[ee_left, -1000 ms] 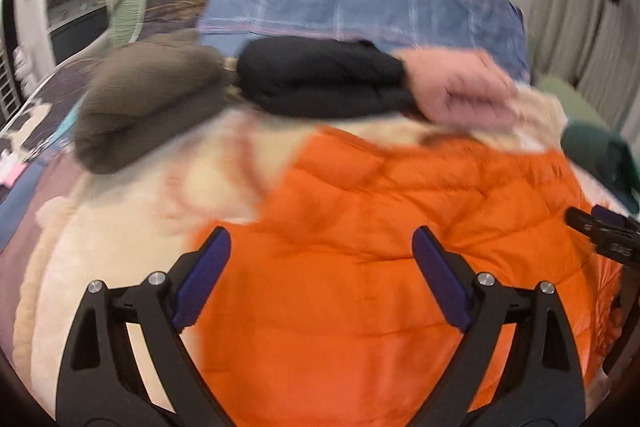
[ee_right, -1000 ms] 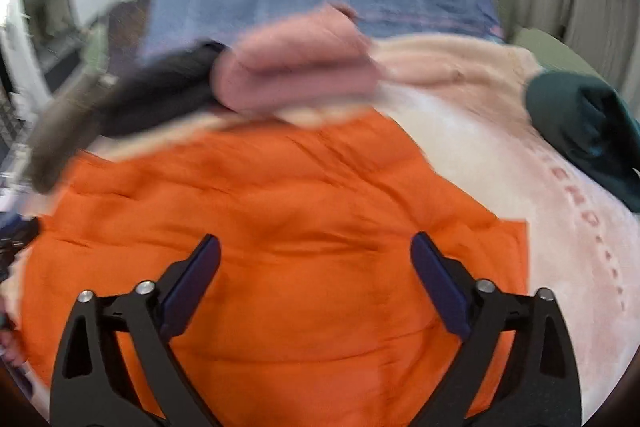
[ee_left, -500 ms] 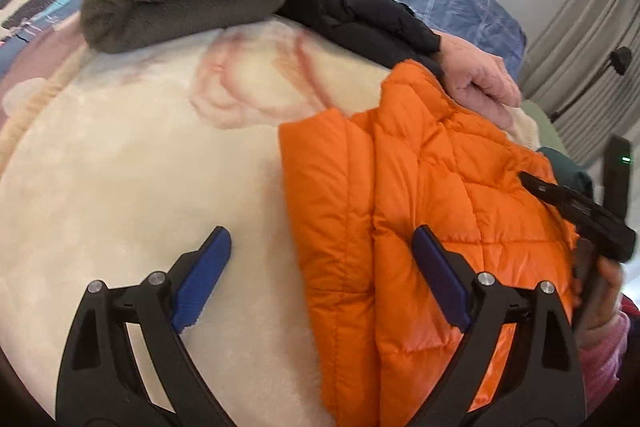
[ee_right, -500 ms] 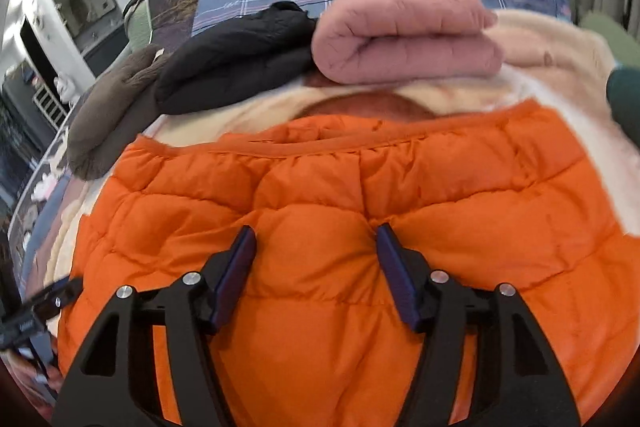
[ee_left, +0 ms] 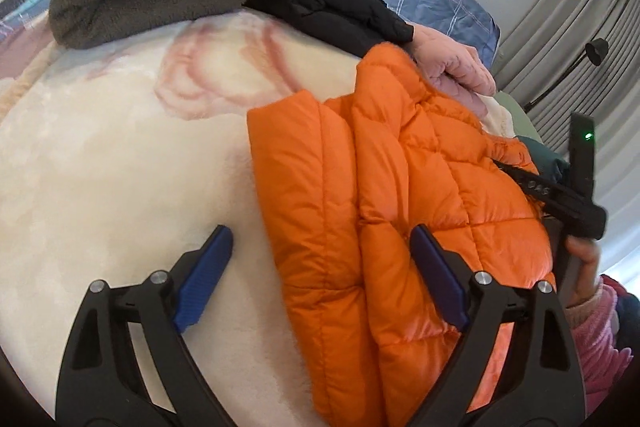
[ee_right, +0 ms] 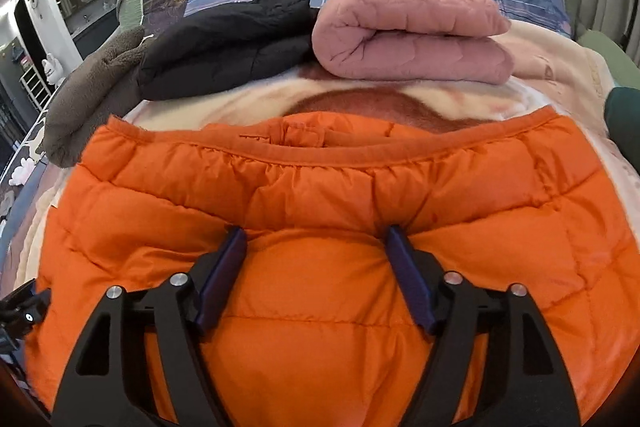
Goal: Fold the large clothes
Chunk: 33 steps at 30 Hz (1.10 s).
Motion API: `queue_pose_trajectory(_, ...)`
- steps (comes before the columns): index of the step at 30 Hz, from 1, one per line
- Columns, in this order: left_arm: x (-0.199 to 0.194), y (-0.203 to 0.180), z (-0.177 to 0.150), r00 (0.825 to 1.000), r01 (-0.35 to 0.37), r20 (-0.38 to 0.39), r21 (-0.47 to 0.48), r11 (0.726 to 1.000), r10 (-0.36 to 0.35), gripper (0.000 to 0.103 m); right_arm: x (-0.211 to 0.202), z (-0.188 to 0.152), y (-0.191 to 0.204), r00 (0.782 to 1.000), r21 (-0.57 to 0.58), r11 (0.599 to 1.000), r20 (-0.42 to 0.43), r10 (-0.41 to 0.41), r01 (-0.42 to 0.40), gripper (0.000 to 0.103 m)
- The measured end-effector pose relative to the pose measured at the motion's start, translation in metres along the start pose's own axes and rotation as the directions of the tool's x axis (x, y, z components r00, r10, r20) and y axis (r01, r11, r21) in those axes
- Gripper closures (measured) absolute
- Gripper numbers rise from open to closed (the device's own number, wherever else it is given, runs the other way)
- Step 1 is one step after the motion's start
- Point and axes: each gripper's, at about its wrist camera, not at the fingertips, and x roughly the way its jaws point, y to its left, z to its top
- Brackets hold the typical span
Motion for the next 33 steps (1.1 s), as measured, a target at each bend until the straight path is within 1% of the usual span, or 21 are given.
queue_pose_trajectory(1,0.001,0.0,0.0,1.0,0.017,-0.002,-0.005,1.0,-0.017,0.016,0.001,-0.001,-0.001,1.0,0.002,1.0,0.007,0.004,-0.004,0.028)
queue_pose_trajectory(2,0.001,0.0,-0.001,1.0,0.026,-0.004,-0.003,1.0,-0.026,0.021,0.002,-0.004,-0.002,1.0,0.002,1.0,0.02,0.007,-0.007,0.028)
queue_pose_trajectory(3,0.002,-0.002,0.0,0.999,0.043,-0.008,0.0,0.999,-0.043,0.034,0.002,-0.005,-0.002,1.0,-0.002,1.0,0.03,0.007,-0.007,0.028)
queue_pose_trajectory(5,0.003,-0.005,0.0,0.991,0.128,-0.026,-0.011,0.992,-0.128,0.052,0.002,-0.008,-0.001,0.999,-0.01,1.0,0.048,0.004,-0.004,0.028)
queue_pose_trajectory(7,0.002,-0.01,0.001,0.991,0.129,-0.023,0.003,0.992,-0.129,0.061,0.002,-0.009,-0.001,0.999,-0.01,1.0,0.054,0.005,-0.005,0.028)
queue_pose_trajectory(8,-0.002,-0.013,0.002,0.991,0.135,-0.012,0.011,0.991,-0.135,0.07,0.002,-0.009,-0.001,0.998,-0.01,1.0,0.056,0.006,-0.005,0.028)
queue_pose_trajectory(9,-0.005,-0.015,0.003,0.989,0.145,-0.004,0.011,0.989,-0.145,0.076,0.003,-0.009,-0.001,0.998,-0.01,1.0,0.058,0.007,-0.006,0.028)
queue_pose_trajectory(12,-0.022,-0.026,0.01,0.982,0.181,0.043,0.026,0.983,-0.182,0.081,0.003,-0.009,-0.001,0.998,-0.012,1.0,0.064,0.007,-0.007,0.028)
queue_pose_trajectory(15,-0.041,-0.048,0.019,0.975,0.199,0.085,0.091,0.976,-0.207,0.082,0.003,-0.01,-0.001,0.997,-0.013,1.0,0.07,0.012,-0.011,0.027)
queue_pose_trajectory(18,-0.054,-0.078,0.026,0.97,0.2,0.101,0.18,0.963,-0.22,0.082,0.001,-0.011,-0.003,0.997,-0.008,1.0,0.077,0.027,-0.027,0.027)
queue_pose_trajectory(21,-0.057,-0.106,0.034,0.968,0.204,0.095,0.235,0.95,-0.232,0.082,0.0,-0.011,-0.005,0.996,0.001,0.999,0.082,0.044,-0.044,0.027)
queue_pose_trajectory(25,-0.057,-0.136,0.046,0.962,0.242,0.053,0.28,0.929,-0.267,0.082,-0.001,-0.011,-0.006,0.995,0.006,0.998,0.087,0.056,-0.057,0.027)
queue_pose_trajectory(28,-0.055,-0.165,0.054,0.96,0.268,-0.012,0.327,0.906,-0.28,0.082,-0.002,-0.012,-0.009,0.993,0.016,0.997,0.092,0.077,-0.078,0.027)
queue_pose_trajectory(30,-0.05,-0.191,0.057,0.965,0.26,-0.075,0.376,0.889,-0.251,0.082,-0.003,-0.012,-0.011,0.991,0.024,0.995,0.097,0.094,-0.097,0.026)
queue_pose_trajectory(33,-0.046,-0.216,0.057,0.972,0.233,-0.131,0.438,0.868,-0.195,0.082,-0.004,-0.013,-0.014,0.988,0.034,0.992,0.103,0.114,-0.118,0.026)
